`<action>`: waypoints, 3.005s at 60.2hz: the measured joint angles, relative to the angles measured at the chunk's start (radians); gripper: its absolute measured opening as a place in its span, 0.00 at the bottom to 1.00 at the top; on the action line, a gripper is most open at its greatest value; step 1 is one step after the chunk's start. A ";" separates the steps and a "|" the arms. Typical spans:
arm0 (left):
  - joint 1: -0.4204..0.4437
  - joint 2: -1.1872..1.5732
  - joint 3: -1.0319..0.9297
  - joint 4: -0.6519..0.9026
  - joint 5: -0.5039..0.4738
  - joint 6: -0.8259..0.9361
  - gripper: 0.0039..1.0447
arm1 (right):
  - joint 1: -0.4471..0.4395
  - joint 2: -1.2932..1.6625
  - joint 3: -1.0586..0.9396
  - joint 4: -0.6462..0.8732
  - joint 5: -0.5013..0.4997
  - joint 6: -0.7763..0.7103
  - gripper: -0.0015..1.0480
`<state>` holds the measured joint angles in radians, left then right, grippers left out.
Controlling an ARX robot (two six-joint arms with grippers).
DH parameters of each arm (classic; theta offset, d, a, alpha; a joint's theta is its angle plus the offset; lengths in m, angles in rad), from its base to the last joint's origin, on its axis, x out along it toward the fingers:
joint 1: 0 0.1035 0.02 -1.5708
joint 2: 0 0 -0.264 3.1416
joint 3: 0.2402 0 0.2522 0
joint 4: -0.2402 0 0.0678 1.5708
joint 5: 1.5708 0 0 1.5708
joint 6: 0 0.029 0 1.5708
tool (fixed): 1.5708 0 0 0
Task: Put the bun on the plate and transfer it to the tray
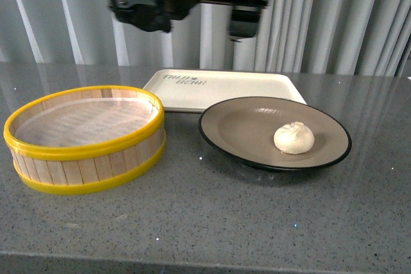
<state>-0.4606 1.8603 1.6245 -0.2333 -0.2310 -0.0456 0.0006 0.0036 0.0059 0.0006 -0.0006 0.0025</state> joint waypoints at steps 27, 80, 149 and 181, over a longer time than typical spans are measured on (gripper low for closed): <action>0.093 -0.289 -0.660 0.869 -0.106 0.035 0.51 | 0.000 0.000 0.000 0.000 0.003 0.000 0.92; 0.371 -0.908 -1.474 1.027 0.140 0.040 0.04 | 0.000 0.000 0.000 0.000 -0.001 0.000 0.92; 0.459 -1.534 -1.598 0.562 0.229 0.041 0.04 | 0.000 0.000 0.000 0.000 0.000 0.000 0.92; 0.459 -1.686 -1.598 0.411 0.229 0.041 0.04 | 0.000 0.000 0.000 0.000 0.000 0.000 0.92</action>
<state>-0.0017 0.1741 0.0261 0.1776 -0.0021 -0.0048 0.0006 0.0036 0.0059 0.0006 -0.0010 0.0025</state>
